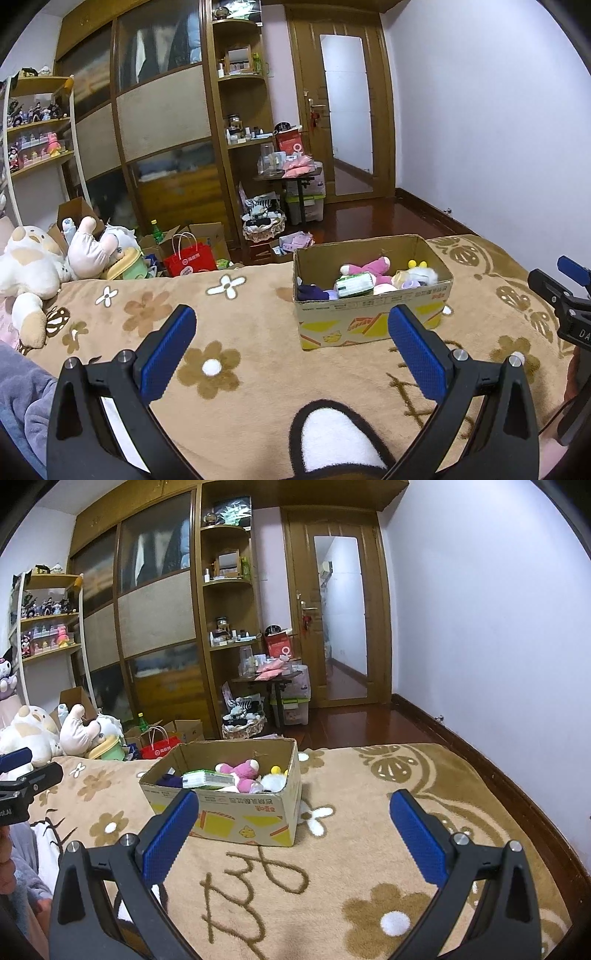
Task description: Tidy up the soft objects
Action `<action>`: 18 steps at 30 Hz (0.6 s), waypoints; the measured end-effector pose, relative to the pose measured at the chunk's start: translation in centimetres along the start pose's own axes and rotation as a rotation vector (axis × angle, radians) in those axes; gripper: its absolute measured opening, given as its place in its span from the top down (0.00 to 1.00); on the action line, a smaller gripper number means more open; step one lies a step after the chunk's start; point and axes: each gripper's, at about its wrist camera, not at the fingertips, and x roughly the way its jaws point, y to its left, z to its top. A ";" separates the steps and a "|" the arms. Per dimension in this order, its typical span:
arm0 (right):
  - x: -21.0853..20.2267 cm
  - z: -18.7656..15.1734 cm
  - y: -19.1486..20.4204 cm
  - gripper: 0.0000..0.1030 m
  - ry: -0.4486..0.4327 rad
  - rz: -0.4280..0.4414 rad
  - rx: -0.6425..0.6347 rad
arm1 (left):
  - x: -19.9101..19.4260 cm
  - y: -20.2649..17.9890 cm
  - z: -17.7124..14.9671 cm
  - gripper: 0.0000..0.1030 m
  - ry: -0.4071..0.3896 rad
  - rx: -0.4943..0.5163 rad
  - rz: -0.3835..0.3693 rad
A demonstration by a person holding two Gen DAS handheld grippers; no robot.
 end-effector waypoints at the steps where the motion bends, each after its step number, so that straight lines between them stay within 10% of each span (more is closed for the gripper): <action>1: -0.1 -0.1 0.1 0.00 0.000 -0.001 -0.001 | 0.0 0.0 0.0 0.01 0.000 -0.001 0.004; 18: -0.1 -0.2 0.4 0.00 0.005 -0.006 0.000 | 0.1 0.0 -0.2 0.01 0.007 0.007 0.001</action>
